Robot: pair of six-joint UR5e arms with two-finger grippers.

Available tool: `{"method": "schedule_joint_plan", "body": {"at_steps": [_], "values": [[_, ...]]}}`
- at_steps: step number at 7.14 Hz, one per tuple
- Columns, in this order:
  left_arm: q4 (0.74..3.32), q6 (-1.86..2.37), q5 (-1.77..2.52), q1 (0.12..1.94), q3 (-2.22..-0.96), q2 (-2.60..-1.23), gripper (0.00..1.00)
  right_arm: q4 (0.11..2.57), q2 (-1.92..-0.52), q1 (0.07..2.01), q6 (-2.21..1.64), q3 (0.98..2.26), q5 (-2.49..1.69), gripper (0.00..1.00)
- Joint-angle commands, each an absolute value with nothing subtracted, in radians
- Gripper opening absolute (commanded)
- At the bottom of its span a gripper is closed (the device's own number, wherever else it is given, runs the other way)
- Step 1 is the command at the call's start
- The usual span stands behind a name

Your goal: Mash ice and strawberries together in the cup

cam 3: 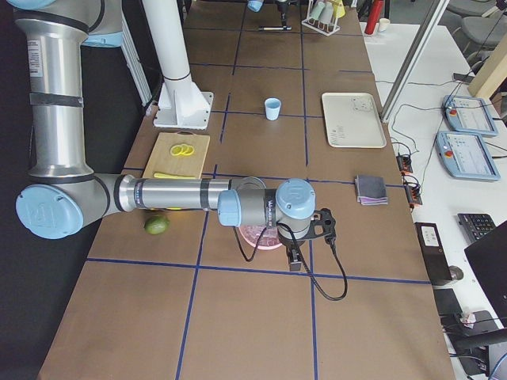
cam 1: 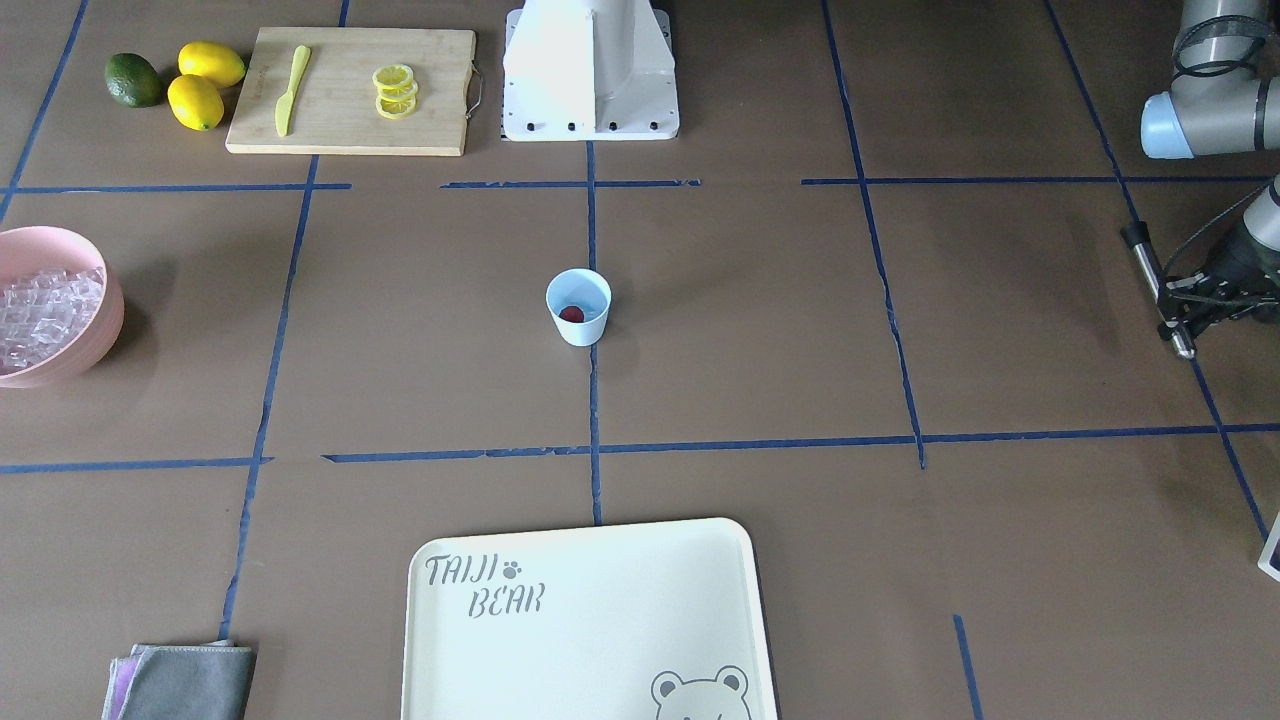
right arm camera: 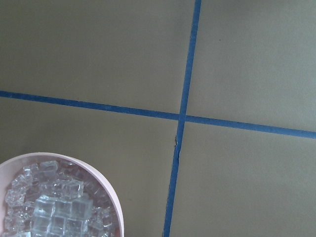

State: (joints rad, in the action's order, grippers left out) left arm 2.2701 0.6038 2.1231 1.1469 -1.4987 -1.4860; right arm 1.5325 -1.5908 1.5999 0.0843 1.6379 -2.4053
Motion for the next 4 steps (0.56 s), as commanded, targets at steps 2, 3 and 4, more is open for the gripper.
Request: {"method": "schedule_joint_plan", "body": {"at_steps": [2,3,4], "values": [[2.287,0.604,2.114,1.144,-1.488,-1.491,1.00,1.532,-1.591,1.600,0.084,1.637,-2.408,1.00],[2.286,0.601,2.117,1.143,-1.486,-1.491,1.00,1.534,-1.591,1.600,0.084,1.635,-2.411,1.00],[2.283,0.600,2.123,1.143,-1.488,-1.493,1.00,1.534,-1.592,1.600,0.084,1.635,-2.413,1.00]]}}
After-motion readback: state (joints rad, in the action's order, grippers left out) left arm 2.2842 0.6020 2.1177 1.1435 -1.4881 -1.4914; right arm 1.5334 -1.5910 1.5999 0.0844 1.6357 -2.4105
